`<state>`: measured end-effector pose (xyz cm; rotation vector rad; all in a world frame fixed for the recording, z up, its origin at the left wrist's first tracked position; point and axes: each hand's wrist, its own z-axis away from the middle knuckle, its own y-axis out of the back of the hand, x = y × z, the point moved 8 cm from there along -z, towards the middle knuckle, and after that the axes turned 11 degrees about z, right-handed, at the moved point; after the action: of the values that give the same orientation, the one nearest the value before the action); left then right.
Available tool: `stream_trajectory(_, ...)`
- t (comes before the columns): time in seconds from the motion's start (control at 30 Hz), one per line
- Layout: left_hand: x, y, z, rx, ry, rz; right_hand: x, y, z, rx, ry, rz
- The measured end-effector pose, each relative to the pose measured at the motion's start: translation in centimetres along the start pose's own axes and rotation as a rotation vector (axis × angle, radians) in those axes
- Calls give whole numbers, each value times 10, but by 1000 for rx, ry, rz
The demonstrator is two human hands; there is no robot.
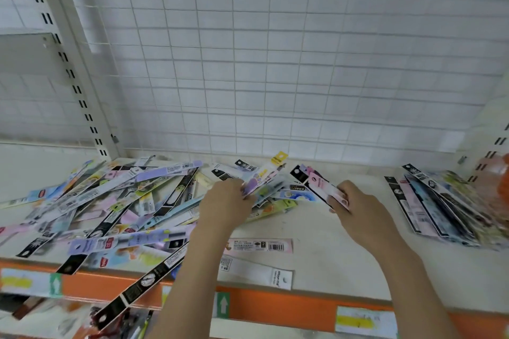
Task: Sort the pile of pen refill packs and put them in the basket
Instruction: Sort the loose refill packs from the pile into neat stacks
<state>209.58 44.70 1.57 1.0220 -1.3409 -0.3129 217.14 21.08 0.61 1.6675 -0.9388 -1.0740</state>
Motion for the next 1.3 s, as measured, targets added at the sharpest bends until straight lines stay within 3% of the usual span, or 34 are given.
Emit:
stream_trajectory(0.17, 6, -31, -15, -72, 25, -135, 13, 16, 8, 50, -80, -53)
stream_trajectory(0.37, 7, -33, -19, -36, 80, -188, 26, 16, 9, 50, -121, -47)
stream_trajectory(0.6, 15, -13, -14, -35, 52, -24, 15, 16, 5, 62, -97, -59)
stream_trajectory(0.8, 28, 29, -6, 144, -21, 102, 8, 19, -2, 88, -92, -191)
stream_trajectory(1.13, 18, 46, 4, 330, -85, 256, -6, 12, -4, 34, -48, -178)
stream_trajectory(1.3, 19, 47, 5, 279, -165, 263, -12, 4, -3, -14, -44, -206)
